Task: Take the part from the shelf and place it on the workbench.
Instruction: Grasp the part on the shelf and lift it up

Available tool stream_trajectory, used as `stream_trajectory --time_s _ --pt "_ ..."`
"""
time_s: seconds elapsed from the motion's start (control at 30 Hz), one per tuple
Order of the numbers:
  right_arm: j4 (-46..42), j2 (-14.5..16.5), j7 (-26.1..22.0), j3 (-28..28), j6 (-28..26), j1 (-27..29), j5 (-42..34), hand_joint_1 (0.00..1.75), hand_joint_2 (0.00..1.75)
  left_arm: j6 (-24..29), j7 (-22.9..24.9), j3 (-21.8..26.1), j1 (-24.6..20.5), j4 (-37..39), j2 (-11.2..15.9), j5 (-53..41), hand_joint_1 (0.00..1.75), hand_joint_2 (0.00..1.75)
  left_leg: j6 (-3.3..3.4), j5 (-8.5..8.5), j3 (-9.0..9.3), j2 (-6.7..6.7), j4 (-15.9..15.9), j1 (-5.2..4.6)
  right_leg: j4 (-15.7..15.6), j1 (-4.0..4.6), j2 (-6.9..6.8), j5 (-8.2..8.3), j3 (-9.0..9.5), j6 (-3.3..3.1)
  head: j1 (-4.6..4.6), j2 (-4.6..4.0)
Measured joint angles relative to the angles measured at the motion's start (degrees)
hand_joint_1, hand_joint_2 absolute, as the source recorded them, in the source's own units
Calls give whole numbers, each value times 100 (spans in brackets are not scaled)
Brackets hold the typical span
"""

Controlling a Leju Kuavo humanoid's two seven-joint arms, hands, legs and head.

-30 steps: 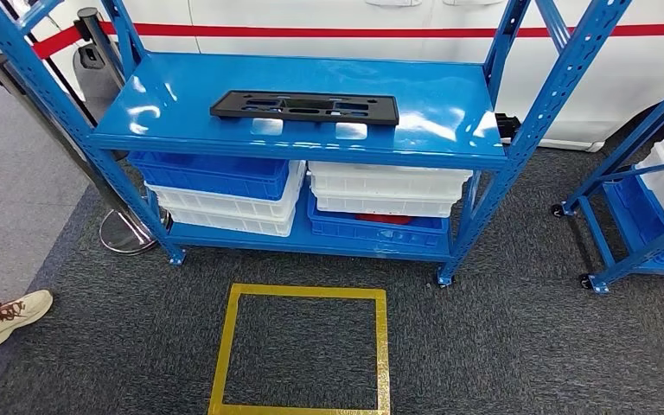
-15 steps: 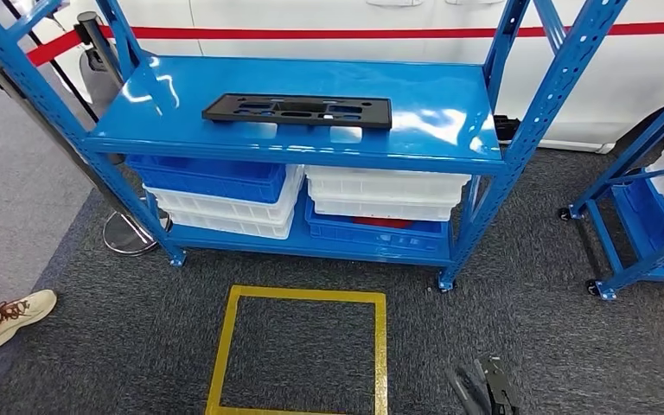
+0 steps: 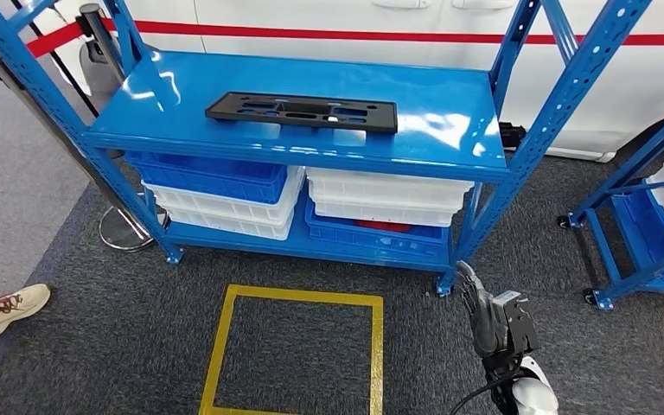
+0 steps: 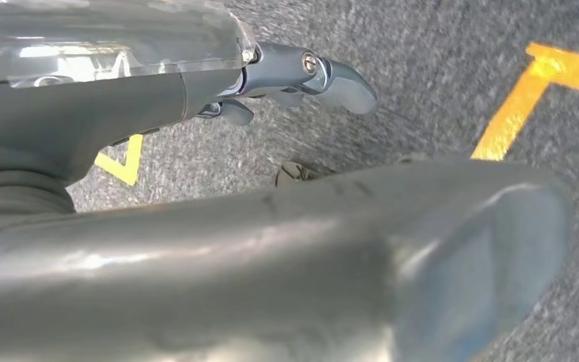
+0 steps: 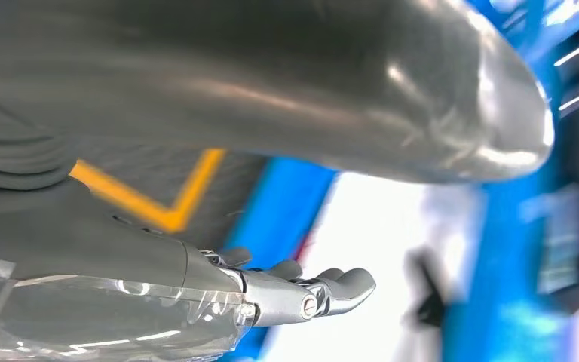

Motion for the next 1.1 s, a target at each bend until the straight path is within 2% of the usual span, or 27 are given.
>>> stream_trajectory --time_s 0.07,0.1,0.13,0.2,0.23,0.27,0.3,0.37,0.4,0.43,0.53,0.6,0.63,0.7,0.73,0.77,0.8,0.87,0.9,0.93,0.97,1.03,1.1 --pt "-359 1 -86 146 64 -10 -136 0 0 11 -3 -3 5 2 -3 62 0 0 35 38 37 -1 -79 27 44 -7 -2 -52 -7 60 2 0" --pt "-556 0 -134 223 97 -18 -209 0 0 14 -6 -5 5 6 -7 95 0 0 58 57 59 1 -122 39 201 -4 1 -156 -77 80 4 0" --pt "-744 -1 -180 299 126 -26 -278 0 0 17 -10 -9 3 10 -11 128 0 0 77 70 76 2 -150 47 463 -4 6 -304 -203 92 6 0" --pt "-1098 -2 -269 454 180 -35 -415 0 0 22 -21 -17 -9 21 -17 194 0 0 103 68 81 -2 -157 30 1168 4 15 -598 -574 101 8 0" --pt "-1260 -2 -311 532 205 -35 -479 0 0 24 -26 -20 -13 26 -17 225 0 0 111 62 85 -5 -155 21 1406 4 16 -639 -714 104 8 0" --pt "-1422 -3 -349 610 231 -35 -539 0 0 26 -32 -22 -14 32 -19 261 0 0 116 55 94 -10 -152 13 1468 4 17 -571 -773 102 8 0" --pt "-1590 -3 -387 688 256 -34 -599 0 0 27 -38 -25 -14 39 -20 291 0 0 117 46 107 -17 -148 6 1316 4 17 -403 -726 92 8 0" --pt "-1971 -8 -476 852 302 -51 -730 0 0 30 -50 -29 -14 48 -25 360 0 0 102 19 135 -29 -135 -6 619 14 21 18 -423 37 8 0" --pt "-2170 -10 -527 935 326 -70 -802 0 0 31 -59 -31 -20 51 -30 392 0 0 84 1 135 -34 -117 -21 288 25 24 142 -282 5 7 0" --pt "-2371 -12 -581 1022 352 -88 -875 0 0 31 -70 -31 -29 54 -34 431 0 0 60 -9 127 -35 -108 -29 74 37 28 197 -195 -22 5 -1" --pt "-2962 -27 -734 1306 410 -109 -1088 0 0 32 -118 -31 -51 70 -36 556 0 0 -22 -32 113 -35 -108 -36 -70 43 31 186 -150 -77 3 -1" --pt "-3358 -52 -835 1540 434 -125 -1217 0 0 27 -146 -32 -55 85 -35 641 0 0 -85 -160 52 -21 77 -30 -125 10 28 189 -96 -125 -3 0" --pt "-3536 -63 -880 1656 444 -131 -1276 0 0 25 -160 -32 -60 95 -34 683 0 0 -117 -296 -60 -14 327 -18 -146 -5 23 187 -67 -144 -7 0" --pt "-3880 -84 -972 1882 456 -136 -1392 0 0 20 -195 -33 -75 115 -34 769 0 0 -175 -614 -422 -7 1049 20 -149 -7 12 161 -37 -165 -11 0" --pt "-4042 -99 -1019 1983 458 -135 -1451 0 0 16 -212 -33 -78 124 -33 813 0 0 -196 -686 -581 -5 1329 40 -148 -9 8 145 -22 -166 -11 0" --pt "-4209 -116 -1068 2083 457 -134 -1515 0 0 11 -228 -33 -76 133 -33 860 0 0 -214 -659 -664 -3 1447 59 -147 -14 9 125 -1 -161 -11 0" --pt "-4360 -132 -1114 2171 457 -134 -1577 0 0 4 -242 -33 -72 141 -33 903 0 0 -226 -523 -641 -1 1349 78 -147 -22 12 101 30 -149 -12 0" --pt "-4658 -168 -1208 2344 458 -134 -1711 0 0 -8 -272 -32 -69 154 -34 992 0 0 -237 -95 -339 11 653 106 -147 -44 17 37 115 -99 -10 -1" --pt "-4800 -189 -1256 2429 461 -136 -1782 0 0 -16 -291 -31 -72 163 -34 1036 0 0 -229 42 -168 15 294 97 -142 -45 19 3 148 -62 -12 -1" --pt "-4940 -213 -1304 2517 464 -137 -1858 0 0 -24 -312 -31 -78 173 -34 1083 0 0 -202 102 -54 18 53 85 -145 -43 19 -21 167 -25 -13 -1" --pt "-5063 -237 -1349 2598 469 -138 -1928 0 0 -31 -332 -30 -83 181 -34 1128 0 0 -165 87 -5 17 -58 71 -144 -33 20 -30 178 12 -14 -1" --pt "-5256 -279 -1405 2718 474 -138 -2036 0 0 -49 -355 -29 -93 190 -35 1196 0 0 -63 45 27 6 -102 59 -137 -27 19 -25 193 69 -16 0" --pt "-5385 -315 -1418 2785 475 -140 -2082 0 0 -67 -362 -29 -89 193 -36 1225 0 0 18 26 112 3 -152 64 38 -38 20 -100 147 108 -10 0"
